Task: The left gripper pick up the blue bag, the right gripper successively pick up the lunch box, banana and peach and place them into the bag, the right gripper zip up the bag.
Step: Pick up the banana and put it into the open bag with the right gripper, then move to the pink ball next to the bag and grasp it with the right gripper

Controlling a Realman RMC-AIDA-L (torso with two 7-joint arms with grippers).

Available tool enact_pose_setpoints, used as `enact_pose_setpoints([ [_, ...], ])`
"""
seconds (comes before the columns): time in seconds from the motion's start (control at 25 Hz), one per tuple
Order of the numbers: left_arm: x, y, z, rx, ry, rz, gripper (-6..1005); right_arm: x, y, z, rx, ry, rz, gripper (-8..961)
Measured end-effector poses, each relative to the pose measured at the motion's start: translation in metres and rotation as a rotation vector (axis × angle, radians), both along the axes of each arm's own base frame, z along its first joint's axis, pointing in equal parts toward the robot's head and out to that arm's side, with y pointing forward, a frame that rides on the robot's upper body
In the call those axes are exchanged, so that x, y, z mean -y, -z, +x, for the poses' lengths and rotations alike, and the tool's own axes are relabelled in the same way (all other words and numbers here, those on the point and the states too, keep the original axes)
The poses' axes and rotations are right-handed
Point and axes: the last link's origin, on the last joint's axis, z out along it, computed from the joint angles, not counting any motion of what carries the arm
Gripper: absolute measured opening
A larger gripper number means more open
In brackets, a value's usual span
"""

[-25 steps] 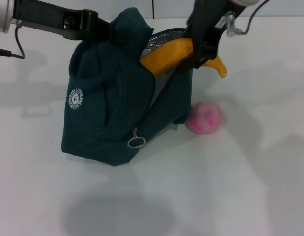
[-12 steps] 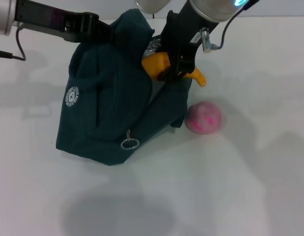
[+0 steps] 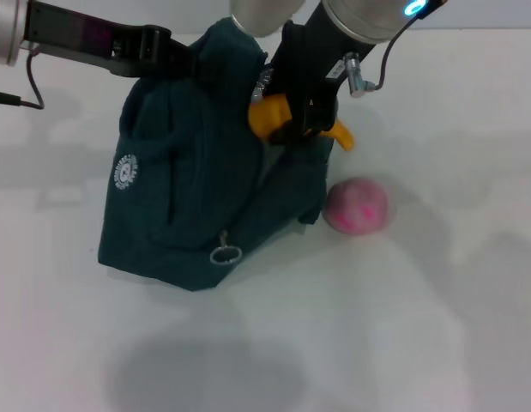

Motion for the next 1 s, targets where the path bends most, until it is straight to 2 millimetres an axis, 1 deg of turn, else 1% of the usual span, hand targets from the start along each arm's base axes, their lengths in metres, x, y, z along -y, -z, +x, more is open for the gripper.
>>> enact_pose_setpoints([
  [0.24, 0.002, -0.001, -0.005, 0.002, -0.015, 0.002, 52, 0.002, -0.004, -0.001, -0.012, -0.016, 0.005, 480],
  [0.32, 0.002, -0.001, -0.006, 0.002, -0.016, 0.003, 52, 0.002, -0.006, -0.001, -0.021, -0.014, 0.012, 571],
  [0.44, 0.002, -0.001, -0.007, 0.002, -0.018, 0.003, 52, 0.002, -0.017, 0.000, -0.057, 0.002, 0.037, 708],
  [0.56, 0.003, -0.003, -0.009, 0.004, -0.024, 0.006, 52, 0.000, -0.038, 0.004, -0.126, 0.061, 0.074, 720],
  [0.6, 0.003, -0.003, -0.010, 0.004, -0.025, 0.007, 52, 0.000, -0.038, 0.004, -0.126, 0.061, 0.074, 724],
  [0.64, 0.003, -0.004, -0.010, 0.005, -0.026, 0.008, 53, -0.003, -0.068, 0.024, -0.213, 0.169, 0.133, 728],
  [0.72, 0.003, -0.004, -0.010, 0.005, -0.026, 0.009, 53, -0.005, -0.082, 0.039, -0.258, 0.237, 0.170, 727],
  [0.76, 0.003, -0.004, -0.010, 0.005, -0.026, 0.009, 53, -0.006, -0.091, 0.053, -0.294, 0.300, 0.196, 727],
  [0.8, 0.003, -0.004, -0.010, 0.005, -0.026, 0.009, 53, -0.006, -0.091, 0.053, -0.294, 0.300, 0.196, 727],
  [0.84, 0.003, -0.004, -0.010, 0.005, -0.026, 0.009, 53, -0.008, -0.107, 0.083, -0.349, 0.424, 0.243, 726],
  [0.88, 0.003, -0.004, -0.010, 0.005, -0.027, 0.009, 53, -0.009, -0.111, 0.098, -0.364, 0.483, 0.258, 726],
  [0.92, 0.003, -0.004, -0.011, 0.006, -0.027, 0.009, 53, -0.010, -0.113, 0.109, -0.375, 0.526, 0.268, 725],
  [0.96, 0.004, -0.004, -0.011, 0.005, -0.027, 0.009, 53, -0.010, -0.113, 0.109, -0.375, 0.526, 0.268, 725],
  [1.0, 0.004, -0.004, -0.011, 0.005, -0.027, 0.009, 53, -0.010, -0.113, 0.124, -0.383, 0.583, 0.273, 725],
])
